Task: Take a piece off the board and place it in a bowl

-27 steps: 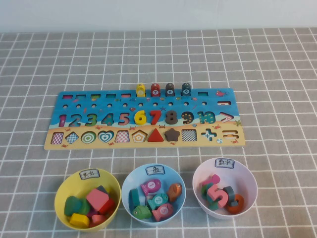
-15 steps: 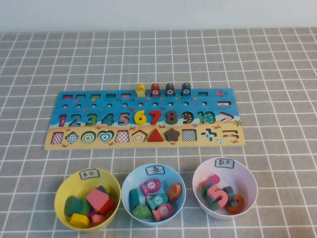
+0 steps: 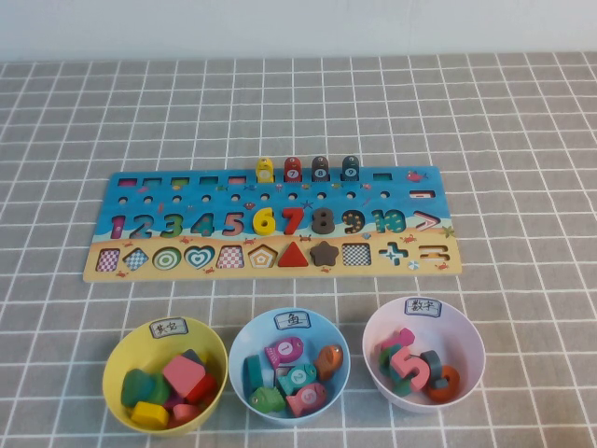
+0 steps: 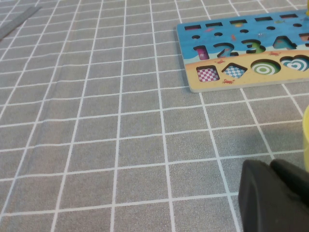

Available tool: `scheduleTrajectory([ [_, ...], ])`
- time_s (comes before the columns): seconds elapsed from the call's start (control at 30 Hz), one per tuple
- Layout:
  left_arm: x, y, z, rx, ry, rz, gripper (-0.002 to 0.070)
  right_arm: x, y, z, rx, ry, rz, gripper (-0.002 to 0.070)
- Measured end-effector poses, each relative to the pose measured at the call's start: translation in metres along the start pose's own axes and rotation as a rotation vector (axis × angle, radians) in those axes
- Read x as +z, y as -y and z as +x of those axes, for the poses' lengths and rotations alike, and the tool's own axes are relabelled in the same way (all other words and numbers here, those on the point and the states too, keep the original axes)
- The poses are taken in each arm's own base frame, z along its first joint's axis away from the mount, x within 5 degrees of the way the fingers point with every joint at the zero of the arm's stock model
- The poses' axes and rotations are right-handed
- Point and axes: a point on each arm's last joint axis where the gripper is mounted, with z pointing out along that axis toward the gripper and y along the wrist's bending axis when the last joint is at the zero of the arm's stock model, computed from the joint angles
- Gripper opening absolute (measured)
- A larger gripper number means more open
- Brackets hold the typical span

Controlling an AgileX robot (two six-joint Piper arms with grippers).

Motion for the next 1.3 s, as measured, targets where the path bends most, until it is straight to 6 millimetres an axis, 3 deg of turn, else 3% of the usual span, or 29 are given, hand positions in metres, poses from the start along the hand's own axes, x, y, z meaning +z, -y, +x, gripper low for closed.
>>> scheduleTrajectory([
  [0.3, 0.0, 0.0, 0.0, 0.0, 0.0, 0.0, 0.0, 0.0, -0.002, -0.001, 0.057, 0.011, -0.02, -0.0018],
  [0.5, 0.0, 0.0, 0.0, 0.0, 0.0, 0.0, 0.0, -0.001, -0.006, -0.008, 0.247, 0.081, -0.074, -0.0018],
  [0.7, 0.0, 0.0, 0.0, 0.0, 0.0, 0.0, 0.0, -0.002, -0.008, -0.017, 0.561, 0.161, -0.145, -0.0018],
  [1.0, 0.0, 0.0, 0.0, 0.0, 0.0, 0.0, 0.0, -0.003, -0.012, -0.018, 0.638, 0.142, -0.193, -0.0018],
  [1.13, 0.0, 0.0, 0.0, 0.0, 0.0, 0.0, 0.0, -0.012, -0.026, -0.036, 0.572, 0.06, -0.273, -0.0018],
  [1.3, 0.0, 0.0, 0.0, 0.0, 0.0, 0.0, 0.0, -0.011, -0.04, -0.081, 0.421, -0.143, -0.283, -0.0018],
])
